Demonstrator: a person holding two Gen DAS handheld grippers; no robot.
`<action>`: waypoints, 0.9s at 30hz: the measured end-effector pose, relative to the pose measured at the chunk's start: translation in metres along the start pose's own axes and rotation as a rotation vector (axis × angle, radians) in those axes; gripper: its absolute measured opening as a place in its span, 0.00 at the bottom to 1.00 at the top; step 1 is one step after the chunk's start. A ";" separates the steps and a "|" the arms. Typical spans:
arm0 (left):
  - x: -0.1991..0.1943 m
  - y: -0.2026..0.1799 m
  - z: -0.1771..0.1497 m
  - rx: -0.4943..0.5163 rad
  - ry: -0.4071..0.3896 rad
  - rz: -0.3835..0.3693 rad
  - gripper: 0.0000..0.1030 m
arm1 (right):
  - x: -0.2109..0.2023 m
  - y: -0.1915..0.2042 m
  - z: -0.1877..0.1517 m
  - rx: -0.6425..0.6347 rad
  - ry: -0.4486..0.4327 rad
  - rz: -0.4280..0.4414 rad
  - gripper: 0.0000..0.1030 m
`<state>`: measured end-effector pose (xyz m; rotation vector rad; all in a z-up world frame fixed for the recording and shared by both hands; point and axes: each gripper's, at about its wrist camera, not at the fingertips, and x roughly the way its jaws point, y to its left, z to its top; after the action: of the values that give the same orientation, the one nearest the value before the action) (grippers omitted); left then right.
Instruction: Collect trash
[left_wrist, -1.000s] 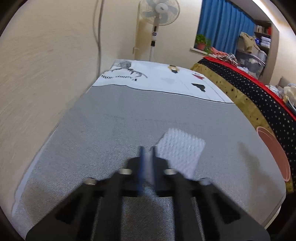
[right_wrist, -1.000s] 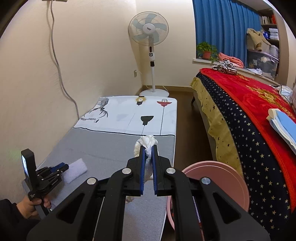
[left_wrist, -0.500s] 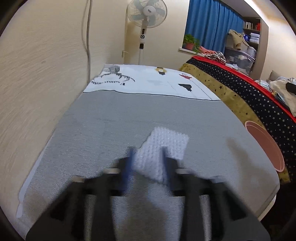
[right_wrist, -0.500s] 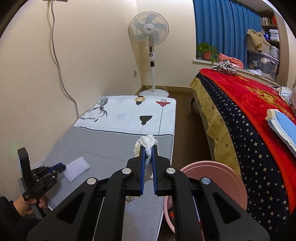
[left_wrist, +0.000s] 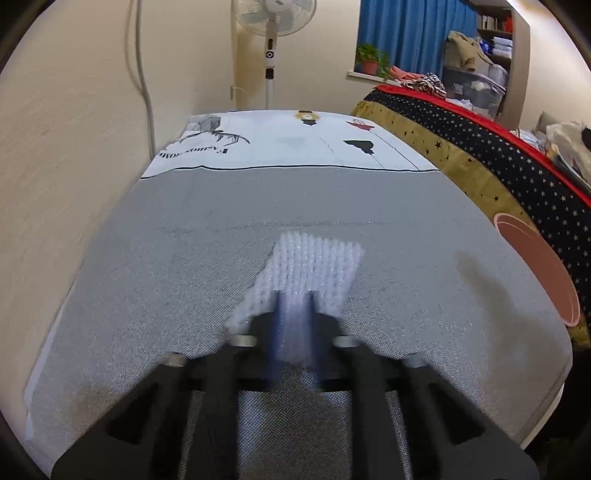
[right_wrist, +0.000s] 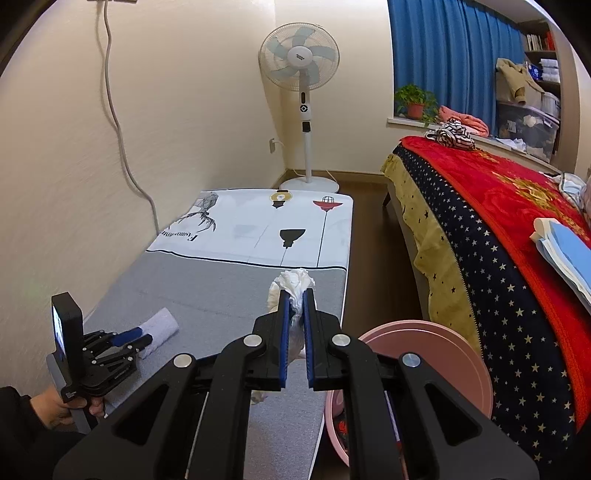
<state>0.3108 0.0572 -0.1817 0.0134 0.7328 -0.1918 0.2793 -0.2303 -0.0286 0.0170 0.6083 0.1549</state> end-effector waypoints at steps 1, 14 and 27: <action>0.000 0.001 0.000 -0.004 -0.001 0.000 0.00 | 0.000 0.000 0.000 -0.001 0.000 0.000 0.08; -0.050 0.023 0.033 -0.030 -0.102 0.032 0.00 | -0.012 -0.006 0.002 0.026 -0.029 0.016 0.08; -0.014 0.010 0.010 -0.075 0.003 0.010 0.46 | -0.020 -0.018 0.004 0.050 -0.042 0.020 0.08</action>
<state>0.3088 0.0687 -0.1652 -0.0539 0.7420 -0.1553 0.2679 -0.2513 -0.0153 0.0749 0.5706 0.1587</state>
